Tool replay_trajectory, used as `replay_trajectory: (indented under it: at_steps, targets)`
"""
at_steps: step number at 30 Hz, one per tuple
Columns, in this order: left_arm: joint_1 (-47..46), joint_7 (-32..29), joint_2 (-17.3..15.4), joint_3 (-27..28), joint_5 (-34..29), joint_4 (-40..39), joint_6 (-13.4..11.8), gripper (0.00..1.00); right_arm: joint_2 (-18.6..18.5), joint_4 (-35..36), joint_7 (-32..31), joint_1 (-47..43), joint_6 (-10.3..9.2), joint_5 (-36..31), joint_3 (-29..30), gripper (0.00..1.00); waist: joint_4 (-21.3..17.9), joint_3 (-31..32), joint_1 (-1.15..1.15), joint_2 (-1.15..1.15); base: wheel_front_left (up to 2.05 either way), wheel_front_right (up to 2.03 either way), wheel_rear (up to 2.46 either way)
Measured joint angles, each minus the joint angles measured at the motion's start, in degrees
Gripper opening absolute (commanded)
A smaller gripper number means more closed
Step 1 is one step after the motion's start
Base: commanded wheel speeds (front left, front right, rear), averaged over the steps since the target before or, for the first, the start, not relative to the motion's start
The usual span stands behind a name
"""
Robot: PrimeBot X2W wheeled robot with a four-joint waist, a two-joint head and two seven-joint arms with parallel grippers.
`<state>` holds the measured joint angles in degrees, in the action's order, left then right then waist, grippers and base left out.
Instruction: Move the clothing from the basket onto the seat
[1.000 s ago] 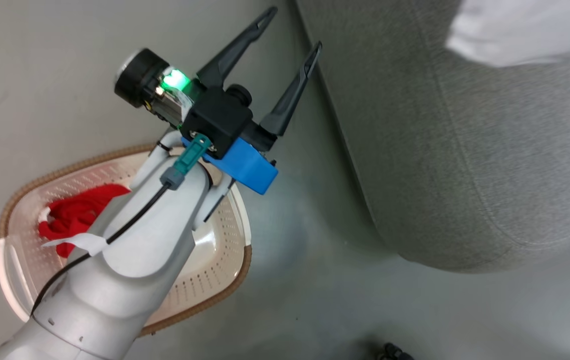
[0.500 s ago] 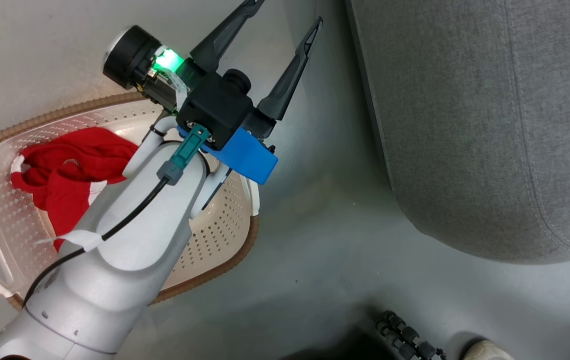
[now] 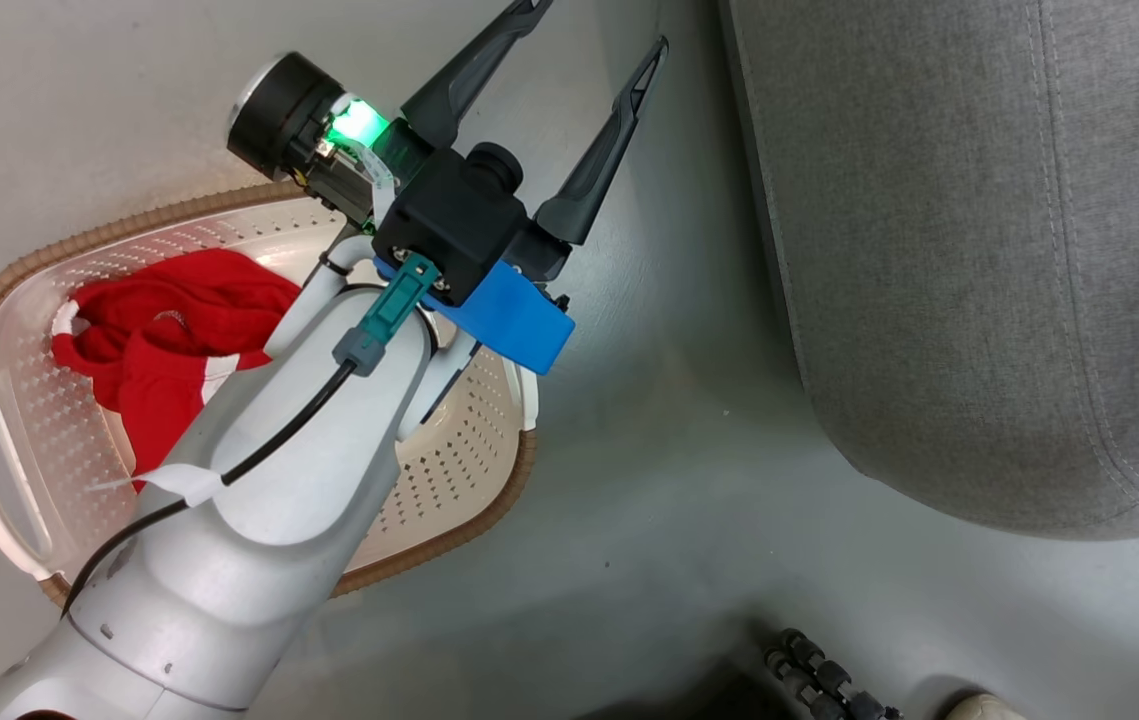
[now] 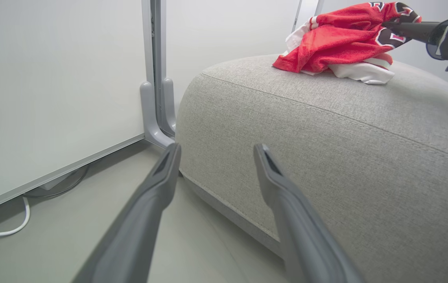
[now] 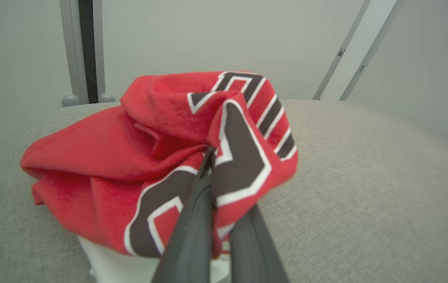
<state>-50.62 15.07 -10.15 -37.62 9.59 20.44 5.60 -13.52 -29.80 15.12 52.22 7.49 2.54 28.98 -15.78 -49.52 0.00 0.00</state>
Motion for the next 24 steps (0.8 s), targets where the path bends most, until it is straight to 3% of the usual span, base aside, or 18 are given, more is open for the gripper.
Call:
replay_trajectory:
  at_steps: [2, 3, 4, 16, 24]
  targets:
    - [0.13, 0.00, 0.05, 0.04, 0.00, 0.02, 0.01, 1.00, 0.34, -0.38, 0.01, -0.32, 0.00, 0.03, 0.14, 0.00, 0.00, 0.23, 0.00, 0.00, 0.00, 0.00, 0.00]
    - [0.35, 0.00, 0.23, 0.03, -0.01, 0.02, 0.08, 1.00, 0.94, -0.73, 0.01, -1.06, 0.00, -0.02, 0.22, 0.56, -0.05, 0.81, 0.00, 0.00, 0.00, 0.00, 0.00]
    - [0.35, 0.00, 0.23, 0.03, -0.01, 0.02, 0.08, 1.00, 0.94, -0.73, 0.01, -1.06, 0.00, -0.02, 0.22, 1.00, -0.05, 0.81, 0.00, 0.00, 0.00, 0.00, 0.00]
    - [6.41, 0.00, 2.31, 1.11, 0.63, -0.15, 0.51, 1.00, 6.42, 7.77, 0.01, -14.91, 0.00, -1.33, -0.57, 1.00, -0.12, 9.29, 0.00, 0.00, 0.00, 0.00, 0.00]
    - [14.29, 0.00, 3.28, 4.89, 1.52, -1.61, 0.68, 1.00, 8.13, 16.17, 0.01, -23.55, 0.00, 1.23, -8.38, 1.00, 0.82, 18.77, -0.01, 0.00, 0.00, 0.00, 0.00]
